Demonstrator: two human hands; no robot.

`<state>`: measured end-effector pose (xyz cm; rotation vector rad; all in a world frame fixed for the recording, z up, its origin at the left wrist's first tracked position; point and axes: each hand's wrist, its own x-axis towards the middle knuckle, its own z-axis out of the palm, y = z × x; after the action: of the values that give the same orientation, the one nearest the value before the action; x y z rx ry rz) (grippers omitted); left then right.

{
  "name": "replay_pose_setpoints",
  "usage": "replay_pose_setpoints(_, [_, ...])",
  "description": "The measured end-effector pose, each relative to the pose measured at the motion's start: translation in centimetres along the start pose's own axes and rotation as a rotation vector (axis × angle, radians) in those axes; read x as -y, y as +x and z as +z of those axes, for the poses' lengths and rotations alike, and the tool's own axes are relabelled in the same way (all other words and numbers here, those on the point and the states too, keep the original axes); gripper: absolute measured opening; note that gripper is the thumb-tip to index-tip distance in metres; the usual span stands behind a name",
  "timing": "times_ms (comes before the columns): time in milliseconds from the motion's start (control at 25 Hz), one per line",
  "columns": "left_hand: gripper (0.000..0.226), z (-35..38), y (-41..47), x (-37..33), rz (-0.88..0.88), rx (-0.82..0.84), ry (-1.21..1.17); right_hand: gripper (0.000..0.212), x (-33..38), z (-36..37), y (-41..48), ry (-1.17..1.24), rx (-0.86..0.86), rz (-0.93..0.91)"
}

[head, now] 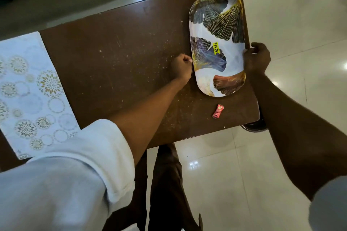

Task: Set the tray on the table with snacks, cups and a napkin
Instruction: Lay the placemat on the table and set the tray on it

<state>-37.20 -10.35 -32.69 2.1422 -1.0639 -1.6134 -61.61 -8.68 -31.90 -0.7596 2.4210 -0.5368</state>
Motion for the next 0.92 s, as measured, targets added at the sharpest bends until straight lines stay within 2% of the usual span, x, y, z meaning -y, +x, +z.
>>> replay_pose_setpoints(80, [0.025, 0.8, -0.2, 2.8, -0.173, -0.046, 0.083, 0.038, -1.8, -0.5, -4.0, 0.036, -0.13, 0.173])
replay_pose_setpoints(160, [0.043, 3.3, -1.8, 7.4, -0.312, -0.022, 0.109, 0.037, -4.4, -0.7, -10.3, 0.061, -0.199, 0.296])
replay_pose_setpoints(240, [0.046, 6.3, -5.7, 11.6, -0.4, 0.08, 0.07, 0.029, -6.8, 0.0, -16.9, 0.123, -0.18, 0.377])
replay_pose_setpoints(280, [0.042, 6.9, -8.6, 12.1, -0.43, 0.145, 0.01, 0.025, -8.0, 0.6, -19.5, 0.175, -0.109, 0.408])
replay_pose_setpoints(400, [0.027, 7.8, -13.9, 11.5, -0.422, 0.343, -0.174, 0.026, -9.7, 1.7, -22.7, 0.174, 0.074, 0.373])
replay_pose_setpoints(520, [0.029, 7.9, -15.0, 10.0, -0.386, 0.442, -0.257, 0.022, -11.4, 1.8, -21.1, 0.081, 0.099, 0.277])
replay_pose_setpoints(640, [0.03, 5.4, -15.0, 8.8, -0.37, 0.494, -0.246, 0.029, -13.5, 1.3, -18.7, 0.007, 0.076, 0.23])
replay_pose_setpoints(720, [0.028, 0.4, -15.1, 8.9, -0.315, 0.392, -0.276, 0.039, -13.3, 1.1, -17.8, -0.036, 0.058, 0.271])
replay_pose_setpoints(760, [0.026, -2.8, -15.1, 9.5, -0.222, 0.231, -0.237, 0.045, -11.9, 1.1, -18.4, -0.07, 0.015, 0.282])
replay_pose_setpoints(840, [0.027, -10.0, -14.3, 12.4, -0.038, -0.227, -0.055, 0.051, -8.3, 1.7, -21.1, -0.145, -0.069, 0.172])
replay_pose_setpoints(880, [0.034, -13.9, -13.0, 14.0, -0.014, -0.47, 0.045, 0.046, -6.1, 2.7, -22.8, -0.192, -0.023, 0.055])
replay_pose_setpoints(920, [0.044, -18.4, -11.0, 15.7, -0.071, -0.666, 0.133, 0.034, -3.8, 4.5, -25.0, -0.246, 0.075, -0.07])
